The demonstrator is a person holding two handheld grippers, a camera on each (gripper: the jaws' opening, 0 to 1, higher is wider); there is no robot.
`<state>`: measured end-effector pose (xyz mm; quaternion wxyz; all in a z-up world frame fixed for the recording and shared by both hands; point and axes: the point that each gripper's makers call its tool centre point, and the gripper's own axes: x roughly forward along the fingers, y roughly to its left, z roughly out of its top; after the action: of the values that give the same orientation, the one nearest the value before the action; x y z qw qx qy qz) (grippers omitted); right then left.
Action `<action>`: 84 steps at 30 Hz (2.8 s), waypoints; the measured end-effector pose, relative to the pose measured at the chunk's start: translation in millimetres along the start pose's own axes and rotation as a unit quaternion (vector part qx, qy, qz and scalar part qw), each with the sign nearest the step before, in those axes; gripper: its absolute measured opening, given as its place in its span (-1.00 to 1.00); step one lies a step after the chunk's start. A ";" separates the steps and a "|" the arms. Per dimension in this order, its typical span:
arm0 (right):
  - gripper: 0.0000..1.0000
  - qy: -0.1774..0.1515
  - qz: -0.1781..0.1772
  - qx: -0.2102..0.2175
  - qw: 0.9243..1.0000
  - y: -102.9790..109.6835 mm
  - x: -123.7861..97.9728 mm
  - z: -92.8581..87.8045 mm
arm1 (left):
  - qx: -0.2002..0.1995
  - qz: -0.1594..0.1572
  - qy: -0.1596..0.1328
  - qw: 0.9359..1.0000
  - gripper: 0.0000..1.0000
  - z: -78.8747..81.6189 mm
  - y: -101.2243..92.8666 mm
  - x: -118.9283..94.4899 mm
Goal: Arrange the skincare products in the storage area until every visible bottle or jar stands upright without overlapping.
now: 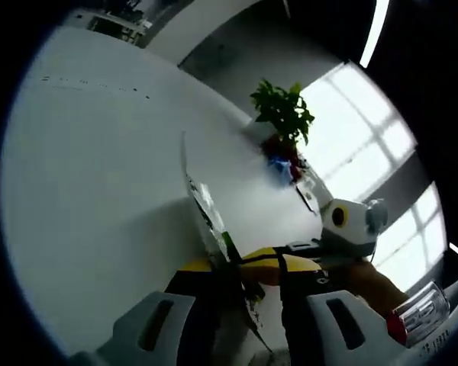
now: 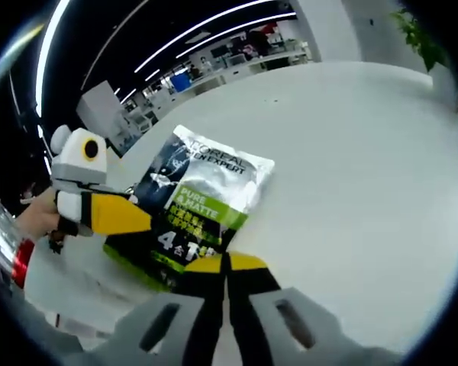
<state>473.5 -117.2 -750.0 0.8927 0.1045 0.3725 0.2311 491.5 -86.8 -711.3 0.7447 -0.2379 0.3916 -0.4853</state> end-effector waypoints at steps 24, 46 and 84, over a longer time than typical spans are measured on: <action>-0.95 -0.044 0.019 -0.058 0.997 34.9 -20.8 44.0 | 0.062 0.024 -0.021 0.998 -1.00 21.5 -21.2 -44.1; -0.84 -0.078 0.035 -0.098 0.992 59.9 -58.8 57.5 | 0.139 0.074 -0.073 0.985 -1.00 49.9 -36.3 -101.2; -0.80 -0.128 0.047 -0.107 0.985 102.0 -132.1 54.2 | 0.186 0.123 -0.137 0.965 -1.00 44.7 -64.4 -193.5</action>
<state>396.6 -93.9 -594.0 0.9272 0.0543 0.2226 0.2962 450.3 61.2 -569.9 0.8764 -0.1093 0.2144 -0.4172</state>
